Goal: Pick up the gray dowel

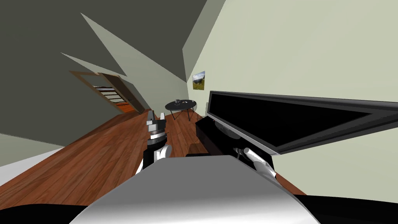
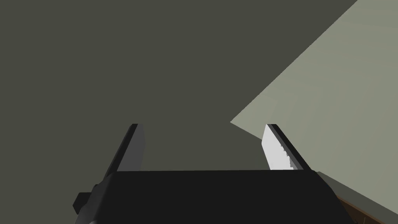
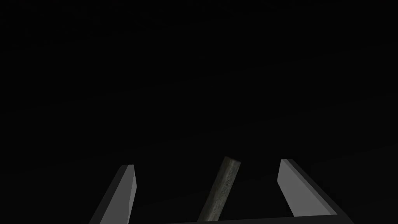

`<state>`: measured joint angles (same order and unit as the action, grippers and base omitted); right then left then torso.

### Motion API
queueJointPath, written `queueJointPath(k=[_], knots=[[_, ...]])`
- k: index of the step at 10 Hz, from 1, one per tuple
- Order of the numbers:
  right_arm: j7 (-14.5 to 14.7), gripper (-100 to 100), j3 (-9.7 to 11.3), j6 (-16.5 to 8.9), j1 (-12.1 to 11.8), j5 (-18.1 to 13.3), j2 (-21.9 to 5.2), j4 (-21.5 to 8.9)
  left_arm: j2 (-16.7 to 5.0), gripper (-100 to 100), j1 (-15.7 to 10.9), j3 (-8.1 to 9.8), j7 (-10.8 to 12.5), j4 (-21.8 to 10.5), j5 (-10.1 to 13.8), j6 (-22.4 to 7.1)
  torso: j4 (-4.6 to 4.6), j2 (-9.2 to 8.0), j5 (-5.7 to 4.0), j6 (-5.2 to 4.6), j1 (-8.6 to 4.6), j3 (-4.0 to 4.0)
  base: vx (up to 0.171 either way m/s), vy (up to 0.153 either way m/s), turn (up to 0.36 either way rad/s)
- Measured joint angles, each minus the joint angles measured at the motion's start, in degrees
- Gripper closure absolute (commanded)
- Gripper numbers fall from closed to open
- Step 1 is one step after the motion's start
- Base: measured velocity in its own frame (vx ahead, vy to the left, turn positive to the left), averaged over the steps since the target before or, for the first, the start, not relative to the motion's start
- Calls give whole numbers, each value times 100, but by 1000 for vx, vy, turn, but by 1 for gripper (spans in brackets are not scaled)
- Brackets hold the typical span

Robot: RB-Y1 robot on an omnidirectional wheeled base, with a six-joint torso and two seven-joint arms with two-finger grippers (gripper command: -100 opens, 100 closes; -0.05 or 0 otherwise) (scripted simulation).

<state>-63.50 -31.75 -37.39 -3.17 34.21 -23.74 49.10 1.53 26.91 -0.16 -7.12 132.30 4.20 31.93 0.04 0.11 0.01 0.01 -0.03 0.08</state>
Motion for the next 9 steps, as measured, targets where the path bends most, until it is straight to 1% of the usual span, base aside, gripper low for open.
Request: queueJointPath(k=[1, 2, 3, 4, 5, 7, 9], knots=[[-125, -100, -82, -89, 36, 24, -22, -155, 0, 0, 0, 0, 0, 0, 0, 0, 1, 2, 0, -1, 0, 1, 35, 11, -27], [-219, -100, -128, -164, 39, 29, -29, -234, 0, 0, 0, 0, 0, 0, 0, 0, 0, 0, 0, 0, -1, 0, 36, 11, -54], [-275, -100, -213, -225, 83, 114, -83, -447, 0, 0, 0, 0, 0, 0, 0, 0, 0, -1, 0, -1, -2, 0, 56, 13, -80], [-409, -100, -313, -327, 123, 142, -113, -640, 0, 0, 0, 0, 0, 0, 0, 0, 1, 5, 0, -1, -1, 3, 50, 24, -68], [-591, -100, -416, -469, 106, 151, -116, -742, 0, 0, 0, 0, 0, 0, 0, 0, 1, 3, 0, -2, 3, 2, 22, 24, -27], [-751, -100, -533, -623, 137, 206, -181, -986, 0, 0, 0, 0, 0, 0, 0, 0, -1, -7, 1, -1, 1, -3, 18, 17, -43], [-932, -100, -665, -731, 250, 243, -266, -1360, 0, 0, 0, 0, 0, 0, 0, 0, -2, -8, 1, 0, 1, -4, 16, 18, -55]])
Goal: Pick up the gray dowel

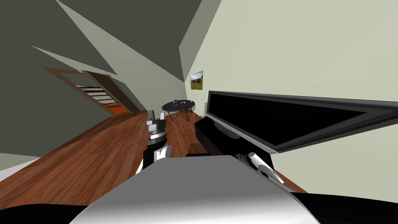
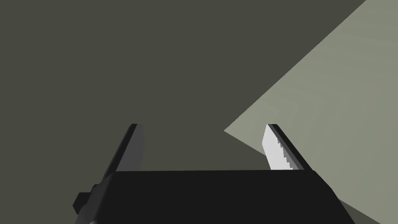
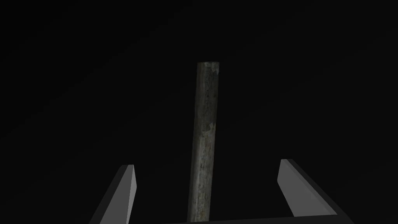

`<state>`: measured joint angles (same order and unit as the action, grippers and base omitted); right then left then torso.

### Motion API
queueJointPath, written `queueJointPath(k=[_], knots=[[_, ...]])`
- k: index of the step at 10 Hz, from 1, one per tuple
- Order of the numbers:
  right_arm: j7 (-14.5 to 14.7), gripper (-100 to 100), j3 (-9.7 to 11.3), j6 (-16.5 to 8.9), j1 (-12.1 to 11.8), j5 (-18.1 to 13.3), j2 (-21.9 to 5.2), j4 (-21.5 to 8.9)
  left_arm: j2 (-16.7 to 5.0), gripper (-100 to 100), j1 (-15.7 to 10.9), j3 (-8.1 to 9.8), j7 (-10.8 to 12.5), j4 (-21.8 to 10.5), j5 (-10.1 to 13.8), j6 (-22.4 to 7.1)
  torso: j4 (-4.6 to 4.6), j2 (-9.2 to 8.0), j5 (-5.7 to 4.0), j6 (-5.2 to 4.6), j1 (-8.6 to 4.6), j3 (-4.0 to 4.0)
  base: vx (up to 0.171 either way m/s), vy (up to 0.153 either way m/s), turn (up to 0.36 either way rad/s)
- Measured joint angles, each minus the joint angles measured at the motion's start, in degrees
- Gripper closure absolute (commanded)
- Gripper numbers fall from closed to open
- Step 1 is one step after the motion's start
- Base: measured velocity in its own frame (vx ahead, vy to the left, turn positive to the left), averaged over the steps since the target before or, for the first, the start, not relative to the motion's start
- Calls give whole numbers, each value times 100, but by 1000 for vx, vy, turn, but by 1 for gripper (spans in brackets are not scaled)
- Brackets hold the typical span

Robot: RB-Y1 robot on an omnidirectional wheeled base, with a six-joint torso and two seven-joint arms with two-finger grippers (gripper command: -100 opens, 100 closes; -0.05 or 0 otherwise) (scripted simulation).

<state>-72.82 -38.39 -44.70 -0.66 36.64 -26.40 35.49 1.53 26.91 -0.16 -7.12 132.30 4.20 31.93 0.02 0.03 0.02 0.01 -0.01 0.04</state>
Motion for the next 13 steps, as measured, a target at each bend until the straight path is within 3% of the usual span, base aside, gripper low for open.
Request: queueJointPath(k=[1, 2, 3, 5, 8, 13], knots=[[-91, -100, -55, -63, -11, 11, -9, -55, 0, 0, 0, 0, 0, 0, 0, 0, 0, -2, 0, -1, -1, -1, 5, 7, -12], [-111, 0, -61, -79, -15, 12, -9, -58, 0, 0, 0, 0, 0, 0, 0, 0, -1, -4, 0, 1, -3, -2, 0, 0, 0], [-109, -100, -60, -77, -15, 12, -9, -58, 0, 0, 0, 0, 0, 0, 0, 0, -1, -6, -1, 1, -6, -3, 7, 5, -25], [-104, -100, -36, 33, -83, -42, 174, 29, 0, 0, 0, 0, 0, 0, 0, 0, -2, -6, -1, 2, -5, -4, 0, 0, 0], [36, -100, -30, 263, -16, -23, 250, -200, 0, 0, 0, 0, 0, 0, 0, 0, -1, -3, -1, 0, -2, -2, 5, 6, -18], [53, -100, -30, 295, -15, -20, 264, -219, 0, 0, 0, 0, 0, 0, 0, 0, -1, -5, -1, 1, -5, -3, -1, -1, 2]])
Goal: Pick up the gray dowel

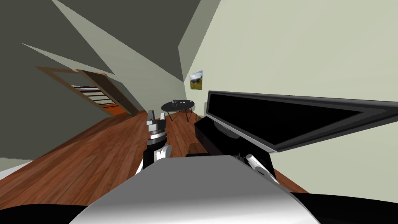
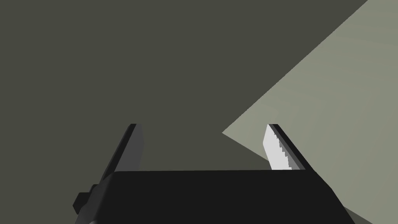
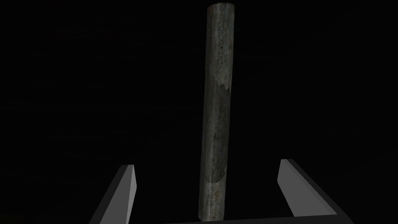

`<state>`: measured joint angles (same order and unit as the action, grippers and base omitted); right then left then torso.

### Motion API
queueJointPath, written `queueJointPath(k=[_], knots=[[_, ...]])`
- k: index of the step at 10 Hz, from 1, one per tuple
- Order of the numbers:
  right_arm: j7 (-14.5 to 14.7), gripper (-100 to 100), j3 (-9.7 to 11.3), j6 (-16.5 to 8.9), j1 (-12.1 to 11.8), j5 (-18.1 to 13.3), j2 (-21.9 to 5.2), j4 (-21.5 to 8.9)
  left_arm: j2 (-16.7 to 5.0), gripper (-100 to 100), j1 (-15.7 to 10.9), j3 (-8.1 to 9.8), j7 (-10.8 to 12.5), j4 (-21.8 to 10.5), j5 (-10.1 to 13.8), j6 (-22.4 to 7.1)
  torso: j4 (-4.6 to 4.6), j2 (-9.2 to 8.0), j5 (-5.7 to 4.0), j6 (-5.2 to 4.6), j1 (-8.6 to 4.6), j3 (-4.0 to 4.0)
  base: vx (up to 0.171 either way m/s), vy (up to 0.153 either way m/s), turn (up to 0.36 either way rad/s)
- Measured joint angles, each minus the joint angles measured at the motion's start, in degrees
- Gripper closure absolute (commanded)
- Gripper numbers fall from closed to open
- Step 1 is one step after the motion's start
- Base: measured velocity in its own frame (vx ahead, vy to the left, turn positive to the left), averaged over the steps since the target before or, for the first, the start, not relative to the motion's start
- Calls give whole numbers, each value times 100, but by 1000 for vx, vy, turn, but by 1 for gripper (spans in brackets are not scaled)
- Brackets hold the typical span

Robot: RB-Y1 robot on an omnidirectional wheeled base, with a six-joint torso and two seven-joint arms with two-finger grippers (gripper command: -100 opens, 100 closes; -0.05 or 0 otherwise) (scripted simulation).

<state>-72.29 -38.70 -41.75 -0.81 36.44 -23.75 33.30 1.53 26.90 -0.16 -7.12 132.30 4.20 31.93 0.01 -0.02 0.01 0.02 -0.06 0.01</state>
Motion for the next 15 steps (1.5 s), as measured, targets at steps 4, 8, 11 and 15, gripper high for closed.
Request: queueJointPath(k=[4, 8, 11, 15], knots=[[65, -100, 7, 94, -13, 165, -55, -191, 0, 0, -1, -1, 0, 0, 0, 0, -5, -3, -10, 12, -12, -4, -16, -17, 147], [274, -100, 66, 541, -170, 743, -96, -635, 0, 0, -1, 0, 0, 0, 0, 0, -18, 26, -66, 45, -74, 5, -21, -25, 177], [225, -100, 108, 619, -273, 912, -68, -628, 0, 0, 0, 0, 0, 0, 0, 0, -10, 38, -77, 38, -91, 14, -4, -8, 51], [477, 100, 118, 933, -278, 1321, -159, -1119, 0, 0, 0, 0, 0, 0, 0, 0, -17, 44, -104, 50, -132, 13, -14, -13, 108]])
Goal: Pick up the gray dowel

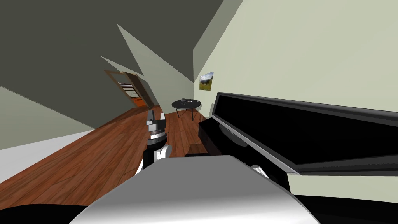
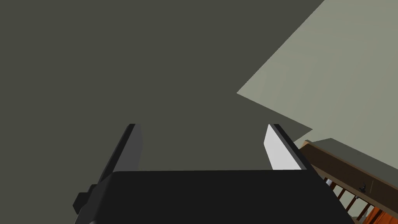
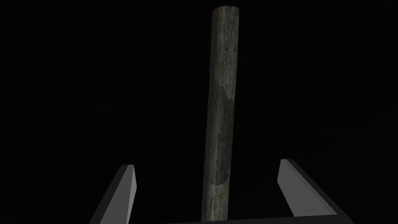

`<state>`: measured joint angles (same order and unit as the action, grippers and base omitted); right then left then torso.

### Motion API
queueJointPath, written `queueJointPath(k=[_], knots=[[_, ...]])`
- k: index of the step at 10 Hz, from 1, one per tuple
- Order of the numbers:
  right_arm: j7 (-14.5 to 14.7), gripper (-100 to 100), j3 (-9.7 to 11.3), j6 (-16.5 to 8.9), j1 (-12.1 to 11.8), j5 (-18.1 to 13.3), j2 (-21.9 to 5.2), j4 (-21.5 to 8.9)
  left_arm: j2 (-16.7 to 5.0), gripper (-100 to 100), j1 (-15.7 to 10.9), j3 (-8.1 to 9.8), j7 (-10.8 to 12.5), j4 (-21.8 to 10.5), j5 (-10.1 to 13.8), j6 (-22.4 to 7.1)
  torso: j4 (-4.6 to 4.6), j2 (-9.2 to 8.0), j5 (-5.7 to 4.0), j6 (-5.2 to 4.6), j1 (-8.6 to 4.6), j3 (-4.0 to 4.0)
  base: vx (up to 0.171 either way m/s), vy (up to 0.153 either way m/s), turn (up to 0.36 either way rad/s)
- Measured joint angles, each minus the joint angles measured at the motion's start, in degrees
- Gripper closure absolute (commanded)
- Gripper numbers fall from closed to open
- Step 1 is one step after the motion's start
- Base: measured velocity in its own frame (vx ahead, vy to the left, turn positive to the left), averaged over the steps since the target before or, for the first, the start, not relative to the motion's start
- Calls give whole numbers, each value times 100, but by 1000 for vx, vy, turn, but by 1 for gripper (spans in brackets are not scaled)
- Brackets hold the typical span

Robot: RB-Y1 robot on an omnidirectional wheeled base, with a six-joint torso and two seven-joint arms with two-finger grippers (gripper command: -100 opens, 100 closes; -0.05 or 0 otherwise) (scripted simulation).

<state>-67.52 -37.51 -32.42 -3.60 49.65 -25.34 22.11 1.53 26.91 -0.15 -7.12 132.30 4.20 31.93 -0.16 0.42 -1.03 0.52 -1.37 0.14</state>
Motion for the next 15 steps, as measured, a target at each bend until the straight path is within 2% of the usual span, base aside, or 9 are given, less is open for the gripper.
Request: queueJointPath(k=[4, 5, 6, 7, 8, 11, 13, 14, 15], knots=[[-7, 100, -4, 0, -3, 1, -2, 0, 0, 0, 0, 0, 0, 0, 0, 0, 1, 7, -1, 5, 1, 4, 0, 0, 0], [-7, 0, -4, 0, -3, 1, -1, -1, 0, 0, 0, 0, 0, 0, 0, 0, 1, 8, -1, 5, 1, 4, 0, 0, 0], [-7, 100, -4, 0, -3, 1, -1, -1, 0, 0, 0, 0, 0, 0, 0, 0, 1, 8, -1, 5, 1, 4, 8, 3, -119], [-27, 100, -4, -33, -5, -39, 12, 71, 0, 0, 1, 0, 0, 0, 0, 0, 3, 10, 0, 1, 3, 6, 20, 12, -178], [58, 100, -47, -55, 81, -55, -21, -11, 0, 0, 1, 0, 0, 0, 0, 0, 3, 15, 0, 3, 6, 8, 19, 14, -73], [-200, 100, -3, -243, -13, -333, 82, 414, 0, 0, 1, 0, 0, 0, 0, 0, 2, 11, 1, 2, 6, 6, 8, 11, -111], [-176, 100, -49, -351, 152, -525, 47, 401, 0, 0, 1, 0, 0, 0, 0, 0, 2, 16, 1, 3, 11, 9, 18, 22, -112], [-216, 100, -52, -415, 129, -600, 71, 513, 0, 0, 0, 0, 0, 0, 0, 0, 2, 15, 0, 6, 11, 8, 16, 15, -128], [-192, 100, -74, -452, 199, -653, 50, 481, 0, 0, 0, 0, 0, 0, 0, 0, 3, 15, 1, 2, 8, 9, 11, 11, -58]])
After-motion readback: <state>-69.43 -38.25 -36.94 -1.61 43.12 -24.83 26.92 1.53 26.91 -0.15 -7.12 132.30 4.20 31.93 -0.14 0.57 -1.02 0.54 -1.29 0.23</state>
